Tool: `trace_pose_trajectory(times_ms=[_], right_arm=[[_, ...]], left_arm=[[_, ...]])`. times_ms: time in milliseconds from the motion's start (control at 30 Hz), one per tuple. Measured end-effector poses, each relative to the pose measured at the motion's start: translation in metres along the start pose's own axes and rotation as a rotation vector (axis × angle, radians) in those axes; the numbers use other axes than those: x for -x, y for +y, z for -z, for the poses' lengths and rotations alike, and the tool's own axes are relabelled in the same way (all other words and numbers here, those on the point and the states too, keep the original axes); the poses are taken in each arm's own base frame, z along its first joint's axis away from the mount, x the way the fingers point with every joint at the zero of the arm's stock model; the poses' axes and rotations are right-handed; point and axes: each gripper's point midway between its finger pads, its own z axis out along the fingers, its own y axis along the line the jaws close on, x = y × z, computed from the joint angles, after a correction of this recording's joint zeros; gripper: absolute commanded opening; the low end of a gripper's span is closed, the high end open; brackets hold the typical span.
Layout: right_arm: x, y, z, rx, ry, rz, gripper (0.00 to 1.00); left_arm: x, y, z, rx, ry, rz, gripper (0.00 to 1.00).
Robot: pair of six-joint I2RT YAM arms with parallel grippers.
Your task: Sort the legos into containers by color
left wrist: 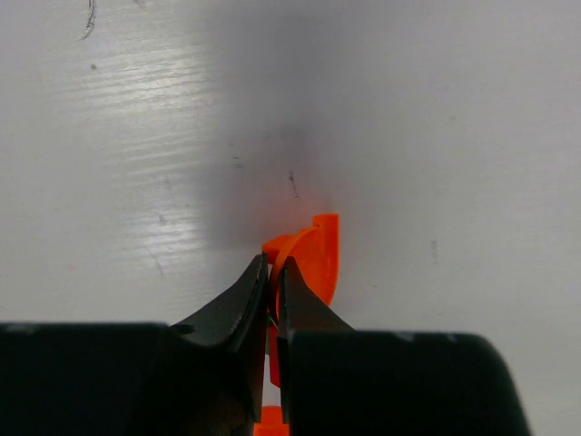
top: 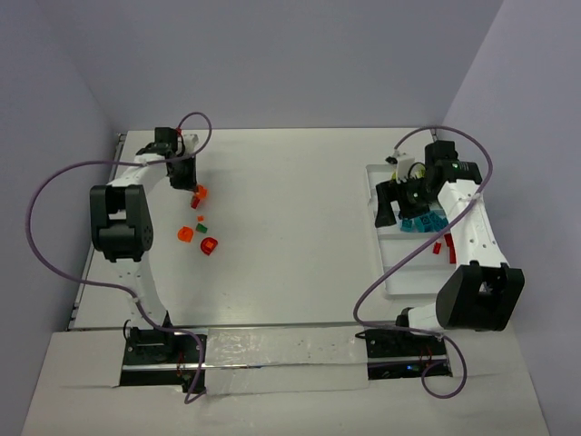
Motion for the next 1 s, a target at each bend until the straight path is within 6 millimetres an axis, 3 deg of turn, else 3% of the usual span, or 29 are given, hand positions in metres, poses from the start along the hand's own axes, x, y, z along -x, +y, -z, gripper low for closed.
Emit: trace_pose_trajectory(times_ms=[100,200,300,400,467,567,733,900,1000], right_arm=[[0.036,0.020,0.003,0.062,-0.116,0.013,0.91],[0.072,0.042,0.007,0.144,-0.242,-0.008,0.91],[0.107,0.066,0.011,0.224,-0.361,-0.046,0.90],[0.138,0.099,0.014,0.308,-0.475,-0.042,0.88],[0.150,0.122,0.014,0.343,-0.520,-0.041,0.84],[0.171,0.154,0.011,0.346,-0.568,-0.050,0.81],[0.201,0.201,-0.004,0.370,-0.594,-0.071,0.79],[0.202,0.223,-0.030,0.391,-0.556,-0.106,0.75],[0.204,0.231,-0.036,0.409,-0.550,-0.125,0.74]], left_arm=[[0.018,-0.016,0.024,0.006,-0.074,0.049,0.00],[0.044,-0.042,0.069,0.084,-0.224,0.077,0.00],[0.070,-0.092,0.123,0.113,-0.404,0.092,0.00],[0.083,-0.145,0.174,0.072,-0.555,0.128,0.00],[0.083,-0.161,0.194,0.081,-0.612,0.170,0.00],[0.082,-0.174,0.205,0.118,-0.631,0.235,0.00],[0.081,-0.199,0.204,0.164,-0.626,0.288,0.00],[0.070,-0.228,0.206,0.144,-0.617,0.281,0.00],[0.070,-0.235,0.211,0.123,-0.615,0.304,0.00]])
